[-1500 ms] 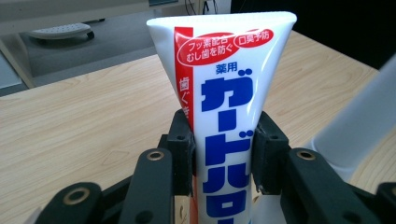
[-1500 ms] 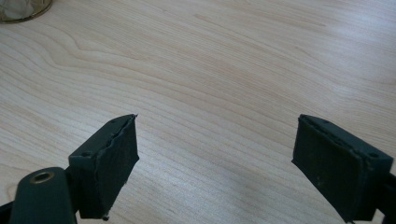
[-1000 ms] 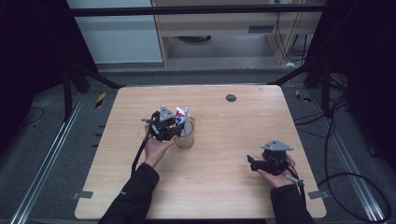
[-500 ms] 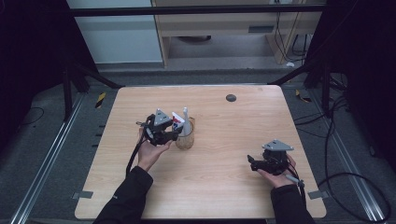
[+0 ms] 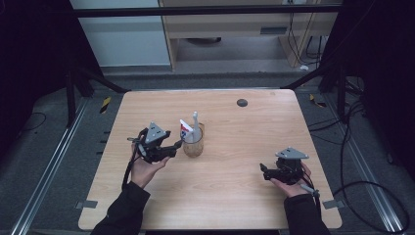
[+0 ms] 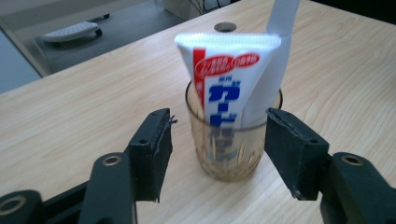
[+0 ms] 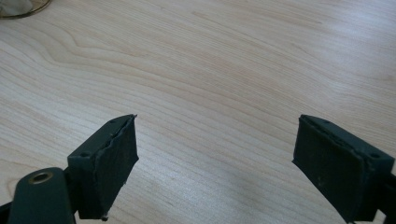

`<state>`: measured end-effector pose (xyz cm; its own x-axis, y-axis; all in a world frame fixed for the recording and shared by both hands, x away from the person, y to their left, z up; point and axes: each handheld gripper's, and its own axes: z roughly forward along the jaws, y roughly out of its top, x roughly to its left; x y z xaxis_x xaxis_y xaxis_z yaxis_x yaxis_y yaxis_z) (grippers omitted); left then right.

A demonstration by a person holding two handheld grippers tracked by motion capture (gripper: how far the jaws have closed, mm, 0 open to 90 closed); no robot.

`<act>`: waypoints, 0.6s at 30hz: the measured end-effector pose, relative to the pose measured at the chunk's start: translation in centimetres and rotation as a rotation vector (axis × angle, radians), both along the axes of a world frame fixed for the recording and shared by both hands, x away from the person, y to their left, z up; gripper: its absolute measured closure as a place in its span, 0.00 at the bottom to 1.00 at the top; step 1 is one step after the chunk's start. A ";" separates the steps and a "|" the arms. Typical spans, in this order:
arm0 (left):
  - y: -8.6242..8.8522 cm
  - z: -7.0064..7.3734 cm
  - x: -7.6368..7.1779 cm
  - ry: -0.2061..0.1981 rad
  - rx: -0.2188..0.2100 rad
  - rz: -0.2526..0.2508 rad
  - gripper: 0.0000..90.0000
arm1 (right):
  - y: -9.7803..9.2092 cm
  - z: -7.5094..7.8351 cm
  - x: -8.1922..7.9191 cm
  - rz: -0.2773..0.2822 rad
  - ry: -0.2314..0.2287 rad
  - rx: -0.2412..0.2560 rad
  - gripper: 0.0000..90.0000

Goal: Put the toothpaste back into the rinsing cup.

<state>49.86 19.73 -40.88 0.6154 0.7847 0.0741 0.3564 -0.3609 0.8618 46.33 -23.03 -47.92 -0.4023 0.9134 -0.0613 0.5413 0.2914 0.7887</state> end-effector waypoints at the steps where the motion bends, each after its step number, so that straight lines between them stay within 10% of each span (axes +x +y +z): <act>1: 0.2 -0.1 -0.1 0.003 -0.001 0.001 0.44 | 0.0 0.0 0.0 0.003 0.000 0.001 0.15; 18: 4.4 -3.7 -2.5 0.079 0.050 0.089 0.37 | -0.2 0.0 -0.1 -0.004 0.000 -0.001 0.14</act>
